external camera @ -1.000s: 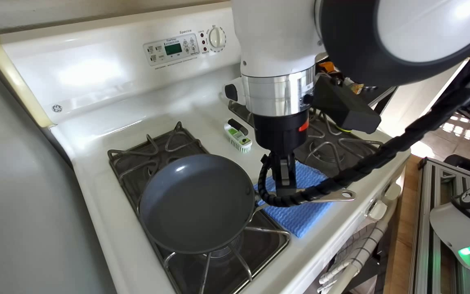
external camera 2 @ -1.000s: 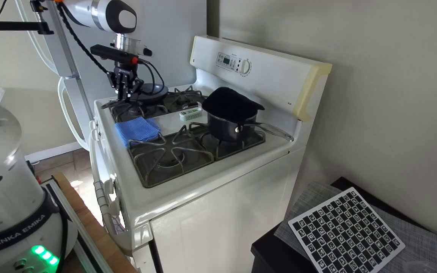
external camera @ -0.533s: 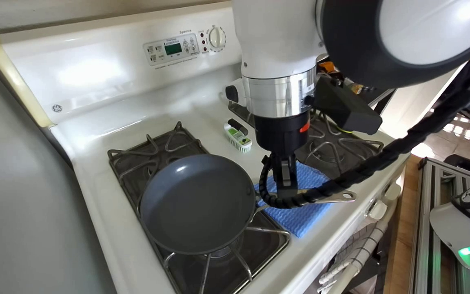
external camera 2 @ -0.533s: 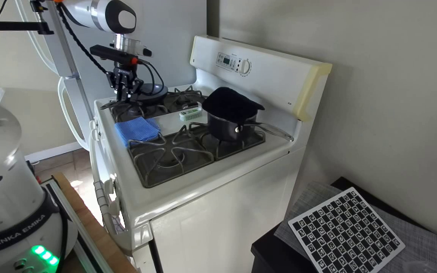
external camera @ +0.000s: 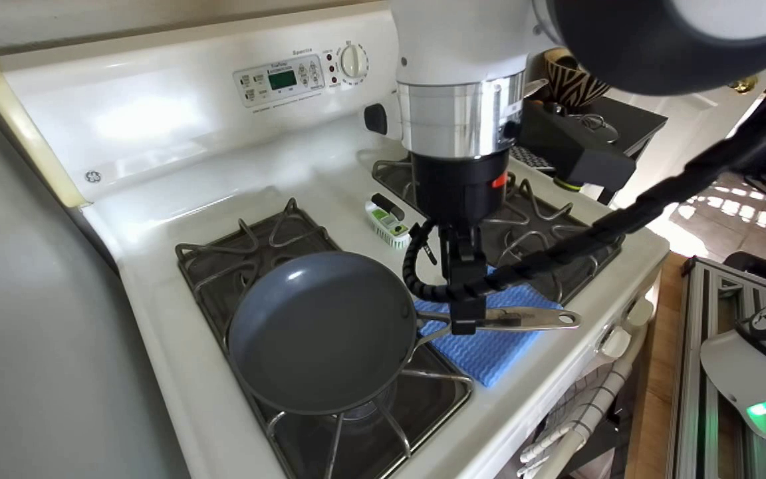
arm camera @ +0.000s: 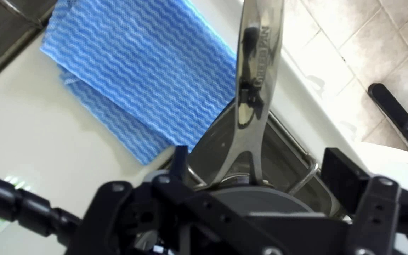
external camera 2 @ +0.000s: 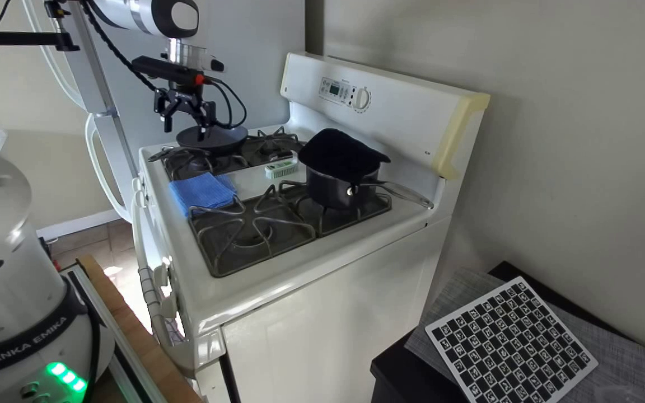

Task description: Move the pan forward, then use the blue towel to wipe the handle of the pan

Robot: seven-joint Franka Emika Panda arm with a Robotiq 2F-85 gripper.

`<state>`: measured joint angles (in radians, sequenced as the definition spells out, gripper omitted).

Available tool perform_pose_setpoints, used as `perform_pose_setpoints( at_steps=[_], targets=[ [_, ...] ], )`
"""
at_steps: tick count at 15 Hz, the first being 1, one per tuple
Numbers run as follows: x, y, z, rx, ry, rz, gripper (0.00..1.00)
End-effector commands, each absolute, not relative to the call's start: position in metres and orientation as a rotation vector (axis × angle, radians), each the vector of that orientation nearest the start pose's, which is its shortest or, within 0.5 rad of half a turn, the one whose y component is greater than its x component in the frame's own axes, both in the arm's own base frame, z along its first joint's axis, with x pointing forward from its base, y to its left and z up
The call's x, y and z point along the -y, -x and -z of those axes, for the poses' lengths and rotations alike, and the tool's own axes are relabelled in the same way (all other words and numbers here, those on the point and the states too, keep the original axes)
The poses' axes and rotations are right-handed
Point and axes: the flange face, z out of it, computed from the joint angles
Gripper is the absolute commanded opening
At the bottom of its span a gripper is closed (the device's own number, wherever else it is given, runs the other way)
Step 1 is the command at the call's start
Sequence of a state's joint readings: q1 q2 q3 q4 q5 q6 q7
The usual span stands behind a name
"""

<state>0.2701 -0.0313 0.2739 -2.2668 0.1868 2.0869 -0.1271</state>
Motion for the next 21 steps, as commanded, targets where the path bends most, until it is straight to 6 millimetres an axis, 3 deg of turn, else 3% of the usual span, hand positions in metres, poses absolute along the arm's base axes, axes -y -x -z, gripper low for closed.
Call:
perform_pose_setpoints(
  at_steps=[1,4,7,8,10,13,14,21],
  targets=[
    [-0.246,-0.415,-0.388,0.984,2.828,-0.137,1.0],
    [-0.222,-0.417,-0.401,1.154,2.728,-0.043,1.0],
    [-0.191,-0.419,-0.399,1.313,2.631,-0.003,1.0],
    [-0.209,-0.428,-0.404,1.25,2.688,-0.048,1.0],
    [-0.193,-0.428,-0.401,1.295,2.656,-0.038,1.0],
    [-0.192,-0.427,-0.399,1.31,2.647,-0.04,1.0],
    [-0.178,-0.432,-0.391,1.255,2.696,-0.015,1.0],
    [-0.146,-0.395,-0.316,1.234,2.669,-0.153,1.0]
  ],
)
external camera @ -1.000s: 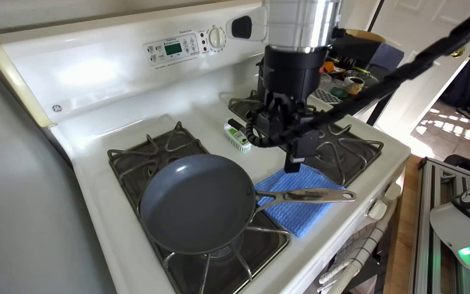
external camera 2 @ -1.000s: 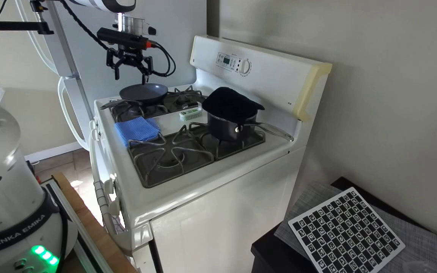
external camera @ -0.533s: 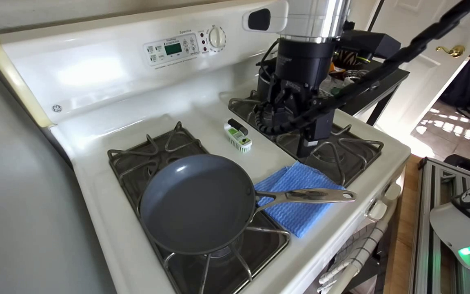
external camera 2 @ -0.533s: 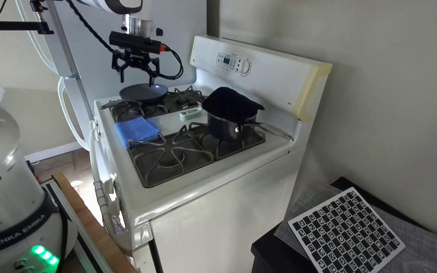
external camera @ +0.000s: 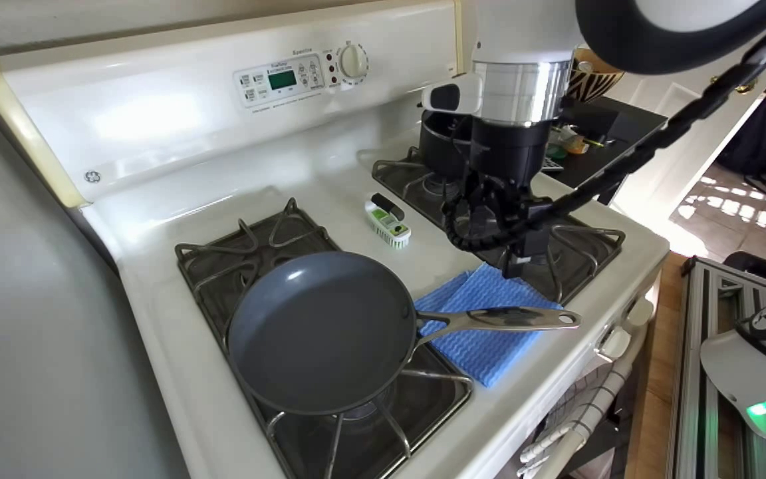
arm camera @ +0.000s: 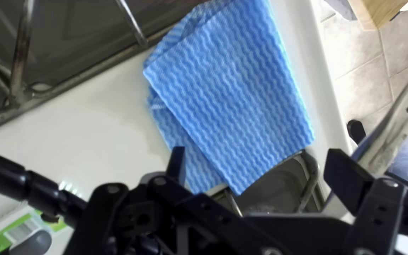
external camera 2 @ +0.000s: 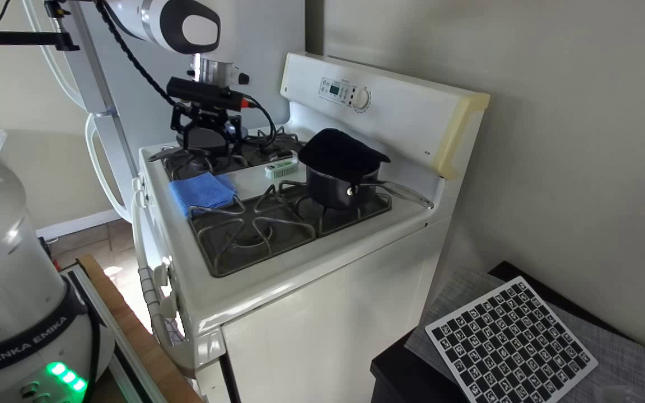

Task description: Move the pan forward, then use the blue towel to wipe the handle of the pan

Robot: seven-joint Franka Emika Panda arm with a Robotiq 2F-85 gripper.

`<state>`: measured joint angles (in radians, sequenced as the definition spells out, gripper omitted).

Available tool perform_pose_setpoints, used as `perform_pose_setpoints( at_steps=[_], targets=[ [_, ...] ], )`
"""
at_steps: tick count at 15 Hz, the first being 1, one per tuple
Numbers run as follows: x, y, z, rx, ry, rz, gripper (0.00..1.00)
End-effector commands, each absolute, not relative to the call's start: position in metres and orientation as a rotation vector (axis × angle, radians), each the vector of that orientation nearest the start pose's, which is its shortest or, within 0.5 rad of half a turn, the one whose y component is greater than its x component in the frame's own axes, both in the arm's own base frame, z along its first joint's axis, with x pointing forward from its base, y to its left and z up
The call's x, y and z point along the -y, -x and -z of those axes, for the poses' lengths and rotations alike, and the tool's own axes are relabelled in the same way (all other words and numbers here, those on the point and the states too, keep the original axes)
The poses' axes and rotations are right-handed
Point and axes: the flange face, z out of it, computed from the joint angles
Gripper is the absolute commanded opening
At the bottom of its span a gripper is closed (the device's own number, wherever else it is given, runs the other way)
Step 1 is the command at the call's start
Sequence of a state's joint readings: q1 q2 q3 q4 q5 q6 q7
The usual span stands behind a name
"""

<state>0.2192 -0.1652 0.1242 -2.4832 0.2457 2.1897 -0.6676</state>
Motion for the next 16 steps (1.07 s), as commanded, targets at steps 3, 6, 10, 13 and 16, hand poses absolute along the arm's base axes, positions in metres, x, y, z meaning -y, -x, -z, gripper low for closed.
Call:
perform_pose_setpoints(
  at_steps=[3,6,10,13,16],
  targets=[
    [-0.138,-0.38,-0.296,1.266,2.659,-0.149,1.0],
    [-0.132,-0.373,-0.281,1.304,2.672,-0.122,1.0],
    [-0.128,-0.369,-0.265,1.317,2.684,-0.074,1.0],
    [-0.128,-0.368,-0.254,1.331,2.693,-0.04,1.0],
    [-0.128,-0.37,-0.246,1.341,2.701,0.0,1.0]
  ],
)
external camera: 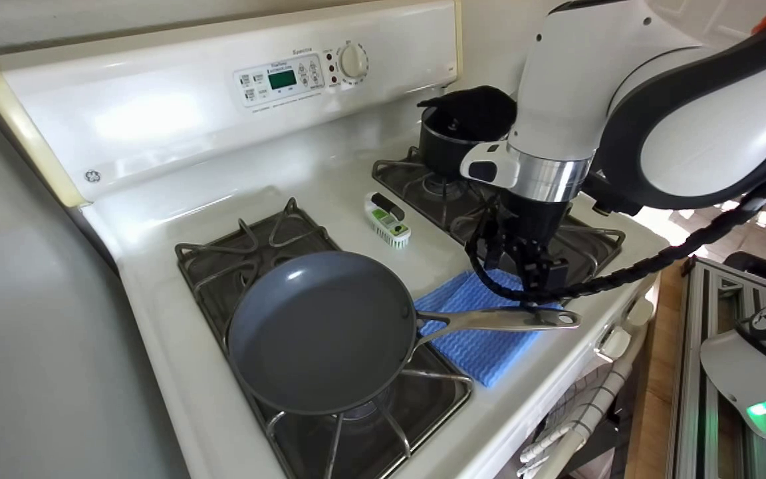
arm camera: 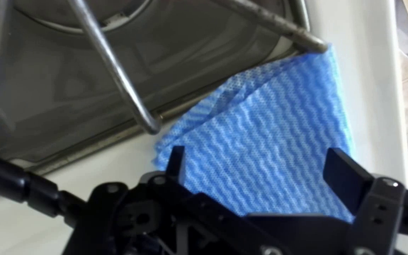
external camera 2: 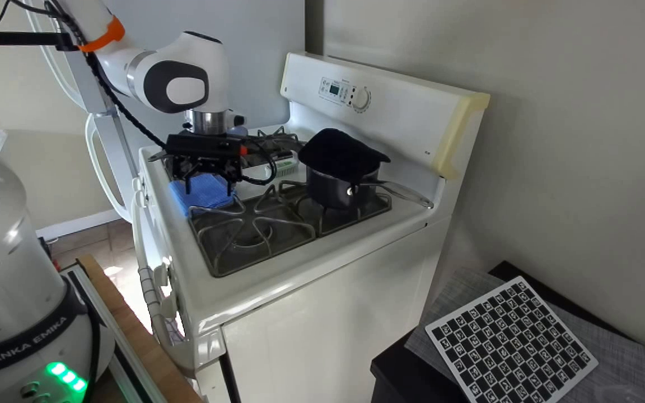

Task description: Move the pan forward, then use the blue towel to wipe the handle of the pan

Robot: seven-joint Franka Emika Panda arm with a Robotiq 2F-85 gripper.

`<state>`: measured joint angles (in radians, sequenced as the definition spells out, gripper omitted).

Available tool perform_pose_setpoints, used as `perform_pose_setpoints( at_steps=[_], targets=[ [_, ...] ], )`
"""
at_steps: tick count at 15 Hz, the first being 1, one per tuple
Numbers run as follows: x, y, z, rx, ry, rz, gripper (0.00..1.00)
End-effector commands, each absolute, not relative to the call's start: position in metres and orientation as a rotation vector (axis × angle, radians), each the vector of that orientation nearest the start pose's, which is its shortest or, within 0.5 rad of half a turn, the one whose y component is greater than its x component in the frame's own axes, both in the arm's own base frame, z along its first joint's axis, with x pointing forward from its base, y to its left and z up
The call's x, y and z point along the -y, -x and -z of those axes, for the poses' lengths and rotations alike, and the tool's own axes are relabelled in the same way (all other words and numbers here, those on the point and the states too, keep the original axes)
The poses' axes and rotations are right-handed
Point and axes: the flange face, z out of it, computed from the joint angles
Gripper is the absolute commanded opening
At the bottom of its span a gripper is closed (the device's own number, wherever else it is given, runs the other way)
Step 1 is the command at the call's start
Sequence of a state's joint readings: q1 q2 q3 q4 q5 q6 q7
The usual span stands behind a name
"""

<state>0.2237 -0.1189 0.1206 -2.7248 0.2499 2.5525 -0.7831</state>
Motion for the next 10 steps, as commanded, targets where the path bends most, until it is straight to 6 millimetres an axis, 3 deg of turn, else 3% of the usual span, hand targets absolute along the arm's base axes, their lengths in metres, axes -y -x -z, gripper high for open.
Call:
perform_pose_setpoints(
  at_steps=[1,2,3,6,7,10],
  targets=[
    [-0.1277,-0.3704,-0.2439,1.346,2.701,0.01,1.0],
    [-0.1274,-0.3711,-0.242,1.349,2.701,0.016,0.94],
    [-0.1272,-0.3717,-0.2402,1.352,2.702,0.022,0.78],
    [-0.1274,-0.3733,-0.2379,1.364,2.696,0.037,0.52],
    [-0.1276,-0.3735,-0.2377,1.367,2.696,0.041,0.38],
    [-0.1275,-0.3743,-0.2374,1.374,2.697,0.039,0.14]
  ],
)
